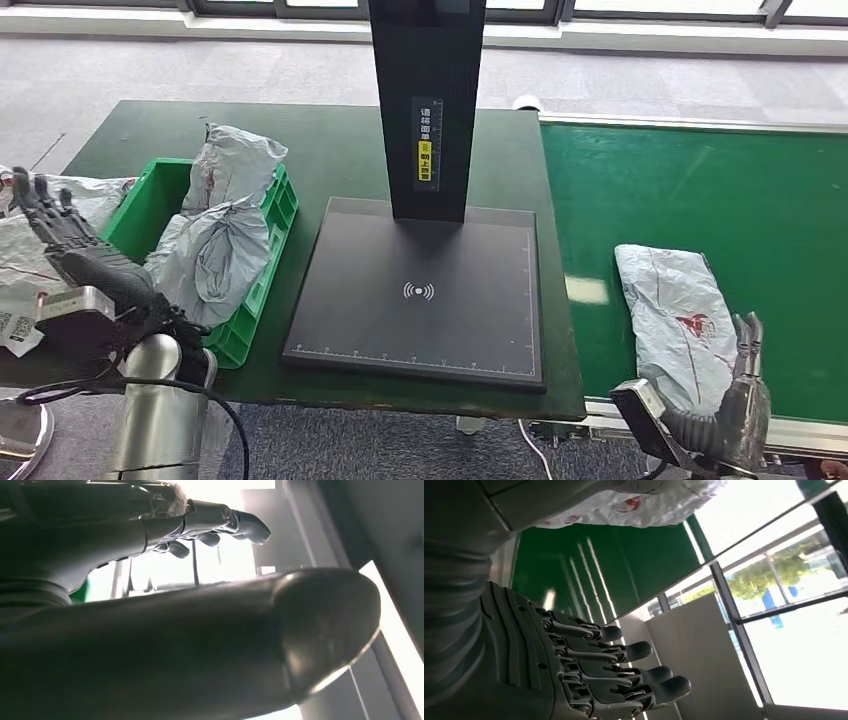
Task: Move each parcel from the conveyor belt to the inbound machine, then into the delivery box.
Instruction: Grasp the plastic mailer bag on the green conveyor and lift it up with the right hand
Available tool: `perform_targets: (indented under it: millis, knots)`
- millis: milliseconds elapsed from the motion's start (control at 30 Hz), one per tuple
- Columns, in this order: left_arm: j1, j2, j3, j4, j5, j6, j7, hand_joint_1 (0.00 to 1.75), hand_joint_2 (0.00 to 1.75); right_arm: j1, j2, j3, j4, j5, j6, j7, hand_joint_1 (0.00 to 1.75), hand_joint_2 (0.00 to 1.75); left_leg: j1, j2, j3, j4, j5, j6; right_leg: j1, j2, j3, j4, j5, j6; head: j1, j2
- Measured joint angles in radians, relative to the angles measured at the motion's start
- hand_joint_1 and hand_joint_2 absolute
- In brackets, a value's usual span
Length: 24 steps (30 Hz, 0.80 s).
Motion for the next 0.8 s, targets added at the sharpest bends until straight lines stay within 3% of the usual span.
perform_targets:
  millis: [67, 167, 433, 633, 800]
  knots:
    - [0.043, -0.007, -0.067, -0.033, -0.006, -0.165, 0.001, 0.0, 0.0, -0.018, -0.034, -0.063, 0.066, 0.051, 0.03, 0.02, 0.0, 1.75, 0.0, -0.004, 0.0, 0.0, 0.0, 0.001, -0.001, -0.004, 0.002, 0.0, -0.001, 0.002, 0.0, 0.0]
    - [0.075, -0.015, -0.154, -0.045, -0.017, -0.304, 0.003, 0.0, 0.0, -0.059, -0.089, -0.155, 0.184, 0.089, 0.058, 0.017, 0.0, 1.75, -0.001, -0.006, -0.001, 0.0, 0.001, 0.002, -0.003, -0.006, 0.003, 0.0, 0.0, 0.003, 0.0, 0.0]
    - [0.092, -0.025, -0.232, -0.045, -0.022, -0.354, 0.003, 0.0, 0.0, -0.115, -0.152, -0.25, 0.354, 0.115, 0.058, 0.017, 0.0, 1.75, -0.002, -0.005, 0.0, 0.0, 0.001, 0.002, -0.003, -0.005, 0.003, 0.0, 0.0, 0.004, 0.0, 0.0]
    - [0.097, -0.032, -0.281, -0.038, -0.086, -0.521, 0.003, 0.0, 0.0, -0.149, -0.195, -0.277, 0.466, 0.17, 0.089, 0.075, 0.0, 1.75, -0.002, -0.005, -0.001, 0.0, 0.001, 0.003, -0.003, -0.005, 0.003, 0.0, 0.0, 0.004, 0.0, 0.0]
    - [0.122, -0.039, -0.317, -0.03, -0.096, -0.566, 0.008, 0.0, 0.0, -0.198, -0.235, -0.281, 0.616, 0.21, 0.048, 0.11, 0.0, 1.75, -0.002, -0.005, 0.0, 0.0, 0.0, 0.004, -0.005, -0.004, 0.003, 0.0, 0.0, 0.004, 0.0, 0.0]
